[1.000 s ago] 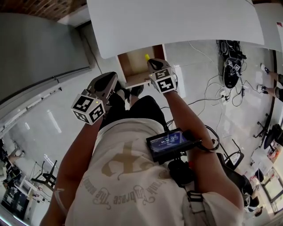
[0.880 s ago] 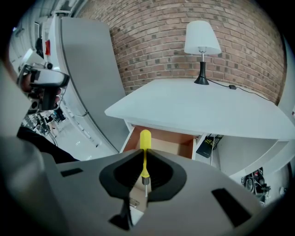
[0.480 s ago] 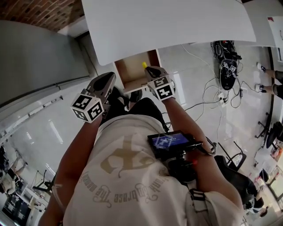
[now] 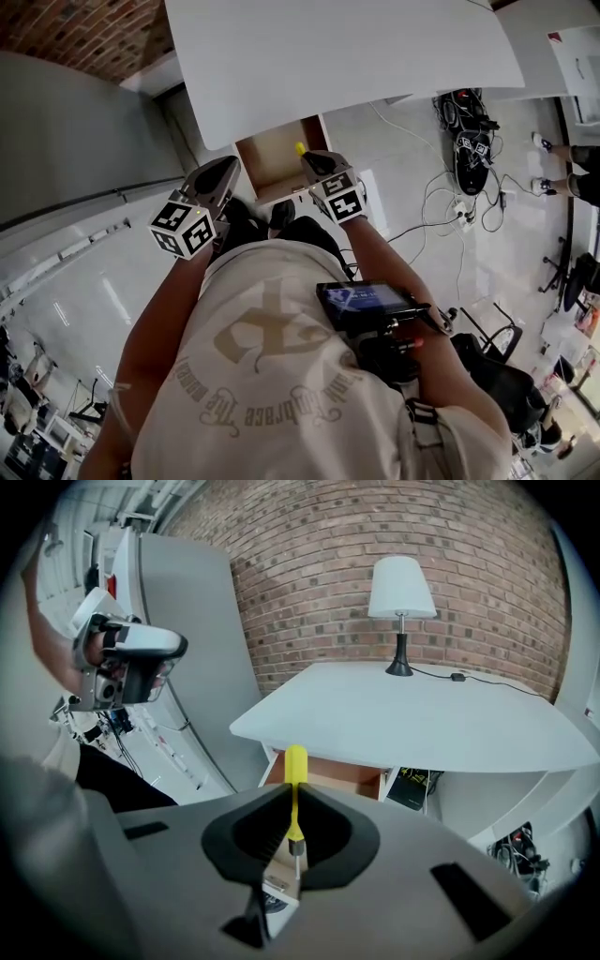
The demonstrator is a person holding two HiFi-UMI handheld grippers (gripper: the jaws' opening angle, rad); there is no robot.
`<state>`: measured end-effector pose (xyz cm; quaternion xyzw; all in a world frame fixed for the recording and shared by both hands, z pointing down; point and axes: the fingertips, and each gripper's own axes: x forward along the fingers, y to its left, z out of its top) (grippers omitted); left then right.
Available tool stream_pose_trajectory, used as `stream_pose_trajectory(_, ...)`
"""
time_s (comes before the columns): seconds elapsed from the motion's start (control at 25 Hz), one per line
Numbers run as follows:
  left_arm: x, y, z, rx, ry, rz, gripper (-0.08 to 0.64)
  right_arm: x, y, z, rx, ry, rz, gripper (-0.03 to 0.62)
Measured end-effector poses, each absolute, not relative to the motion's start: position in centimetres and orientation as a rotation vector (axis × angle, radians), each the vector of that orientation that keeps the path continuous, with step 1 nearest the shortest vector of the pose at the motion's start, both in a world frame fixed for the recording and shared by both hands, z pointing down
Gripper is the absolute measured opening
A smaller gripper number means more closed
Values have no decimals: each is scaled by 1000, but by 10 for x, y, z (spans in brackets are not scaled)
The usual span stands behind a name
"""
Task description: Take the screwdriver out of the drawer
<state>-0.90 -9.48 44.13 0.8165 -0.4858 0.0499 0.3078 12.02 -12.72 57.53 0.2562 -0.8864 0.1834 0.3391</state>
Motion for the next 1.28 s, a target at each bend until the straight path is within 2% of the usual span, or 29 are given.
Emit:
stream_pose_trajectory(0.48, -15, -86, 437, 2185, -1280, 132, 12, 116, -120, 542, 674, -2357, 434, 20)
stream_pose_trajectory(1.28, 0, -86, 418, 2262, -1290, 116, 12, 115, -115, 437, 700, -2621, 363, 20)
